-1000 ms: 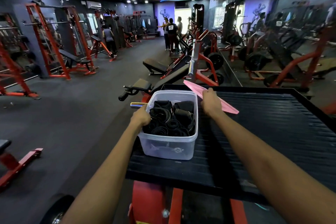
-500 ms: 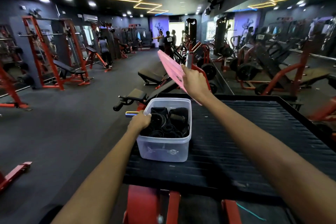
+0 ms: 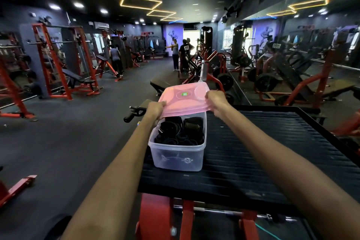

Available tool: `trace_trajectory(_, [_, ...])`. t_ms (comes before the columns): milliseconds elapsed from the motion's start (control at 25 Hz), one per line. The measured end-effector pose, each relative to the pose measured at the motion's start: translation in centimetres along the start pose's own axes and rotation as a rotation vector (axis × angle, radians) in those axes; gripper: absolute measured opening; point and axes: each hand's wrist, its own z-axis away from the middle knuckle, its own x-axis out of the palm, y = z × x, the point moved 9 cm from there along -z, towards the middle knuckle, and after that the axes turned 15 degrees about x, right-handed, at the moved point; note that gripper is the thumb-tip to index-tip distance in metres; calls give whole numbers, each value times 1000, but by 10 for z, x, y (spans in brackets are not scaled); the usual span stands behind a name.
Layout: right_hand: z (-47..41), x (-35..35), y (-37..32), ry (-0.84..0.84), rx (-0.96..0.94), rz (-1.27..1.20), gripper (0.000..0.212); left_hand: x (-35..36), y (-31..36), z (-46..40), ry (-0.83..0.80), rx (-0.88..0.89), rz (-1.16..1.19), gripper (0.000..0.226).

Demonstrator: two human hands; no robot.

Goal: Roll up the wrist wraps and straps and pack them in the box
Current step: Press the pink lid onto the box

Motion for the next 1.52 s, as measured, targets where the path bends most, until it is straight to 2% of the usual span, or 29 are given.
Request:
trace_trajectory(160, [14,11,53,119,90,192,43,-17,-17,8,-93,-10,-424,39])
trace_trajectory(240, [25,15,73,190,132,248,44,-18,-30,19,-147,-35,-596,39])
trace_trajectory(360, [35,13,80,265,88,351,44,-20,-34,34,-163,-23,-707,40])
trace_trajectory(600, [35,6,95,227,72,401,49,-25,-40,46,-130,-29,-760,43])
trace_trajectory(800, [27,11,115,105,148,435,59,-32,-48,57,-72,-94,-791,45])
trace_trajectory(920, [25,14,121,40,161,425,57,-30,-50,55,-171,-31,-812,43])
trace_trajectory(1000, [24,15,120,59,115,453,57,-30,-52,53,-191,-4,-794,41])
trace_trajectory(1160, [24,14,120,98,70,433,56,-35,-48,64,-31,51,-790,39])
trace_trajectory(1240, [25,14,120,96,45,412,55,-34,-54,68,-6,89,-750,41])
trace_trajectory(1360, [29,14,113,69,3,370,53,-40,-60,66,18,57,-704,43])
trace_trajectory(1440, [33,15,117,-88,56,309,50,-41,-60,66,-24,-12,-720,41])
trace_trajectory(1520, [42,19,133,-330,241,200,45,-39,-53,68,-28,-50,-762,43])
